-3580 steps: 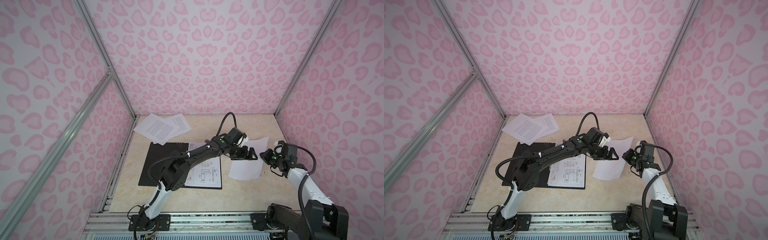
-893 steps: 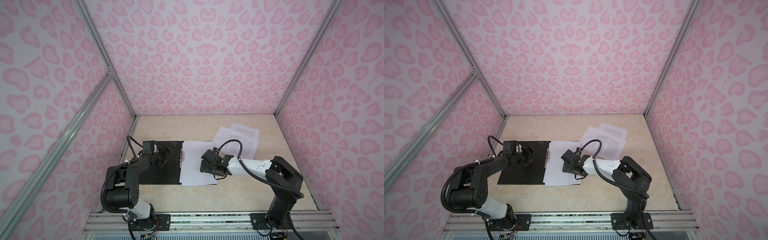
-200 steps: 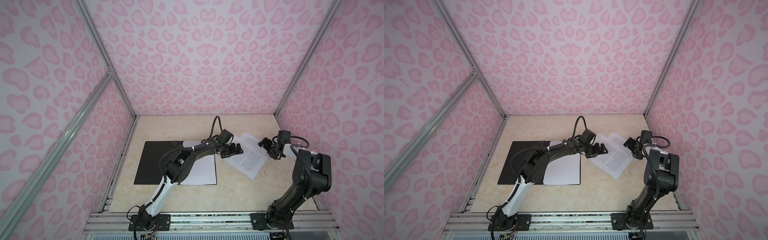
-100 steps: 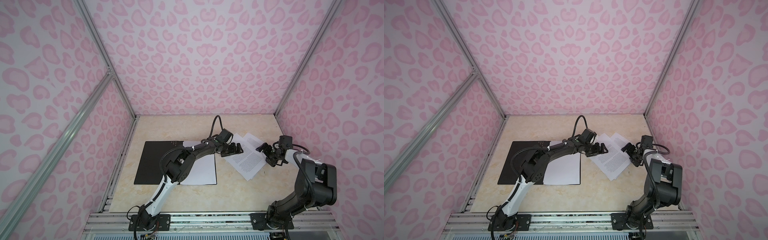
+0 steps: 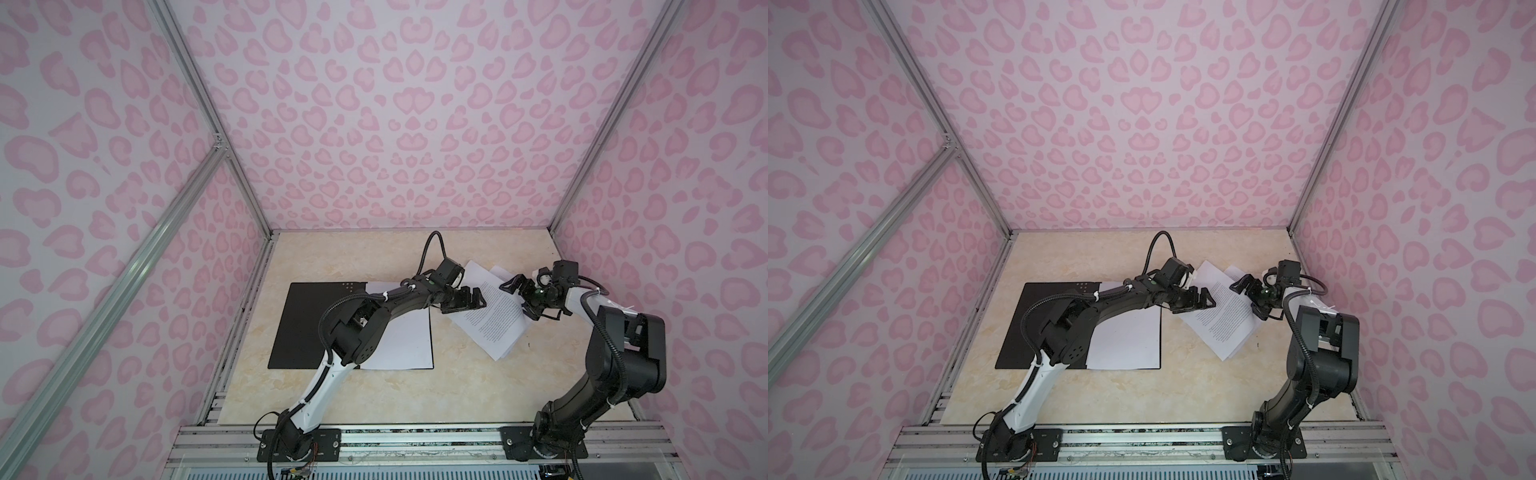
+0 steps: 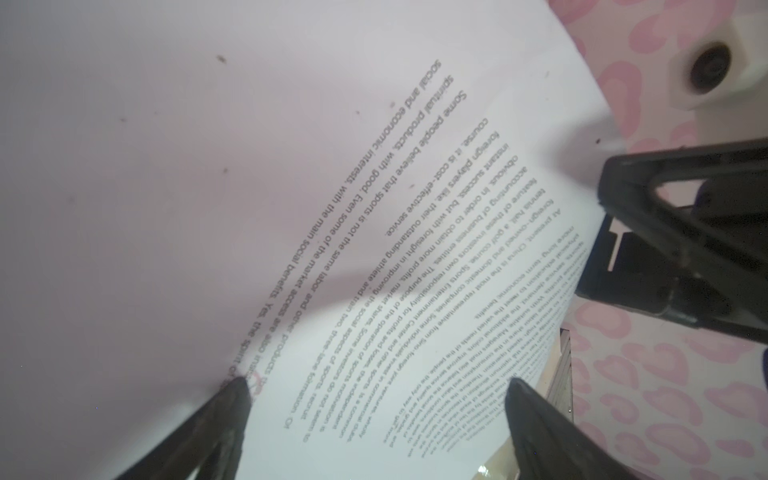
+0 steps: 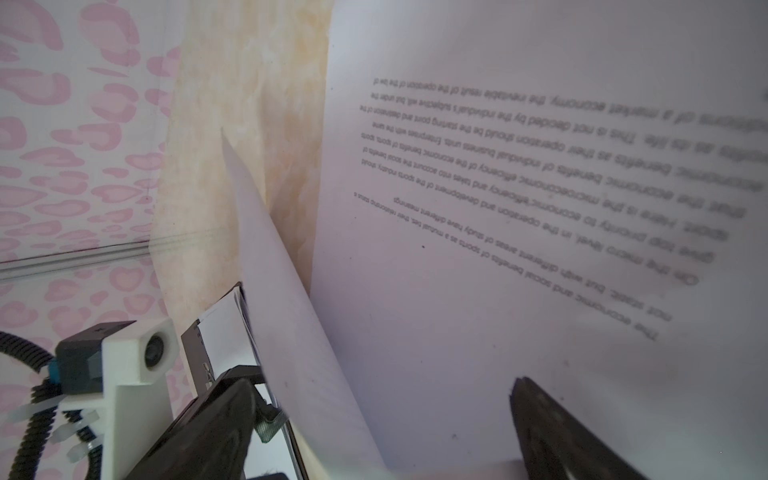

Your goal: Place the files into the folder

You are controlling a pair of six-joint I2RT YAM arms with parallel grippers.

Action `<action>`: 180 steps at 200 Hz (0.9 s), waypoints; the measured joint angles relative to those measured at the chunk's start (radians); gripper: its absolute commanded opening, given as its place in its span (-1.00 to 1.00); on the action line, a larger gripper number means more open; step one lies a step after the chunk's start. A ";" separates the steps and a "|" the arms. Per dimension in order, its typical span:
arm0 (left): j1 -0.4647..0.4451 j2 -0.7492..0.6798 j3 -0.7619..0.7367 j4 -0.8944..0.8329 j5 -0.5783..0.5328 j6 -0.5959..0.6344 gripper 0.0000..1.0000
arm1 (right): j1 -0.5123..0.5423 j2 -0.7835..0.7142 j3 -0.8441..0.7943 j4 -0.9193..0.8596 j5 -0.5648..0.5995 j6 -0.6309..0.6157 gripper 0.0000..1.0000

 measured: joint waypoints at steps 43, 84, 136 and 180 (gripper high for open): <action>0.004 -0.010 -0.029 0.031 0.016 0.026 0.95 | 0.049 0.071 0.134 -0.079 -0.035 -0.084 0.94; 0.008 -0.019 -0.059 0.065 0.033 0.037 0.95 | 0.111 0.145 0.201 -0.156 -0.056 -0.152 0.93; 0.015 -0.025 -0.087 0.101 0.052 0.044 0.96 | 0.115 0.143 0.266 -0.245 0.000 -0.200 0.95; 0.017 -0.024 -0.093 0.111 0.062 0.044 0.96 | 0.144 0.177 0.344 -0.291 -0.005 -0.239 0.95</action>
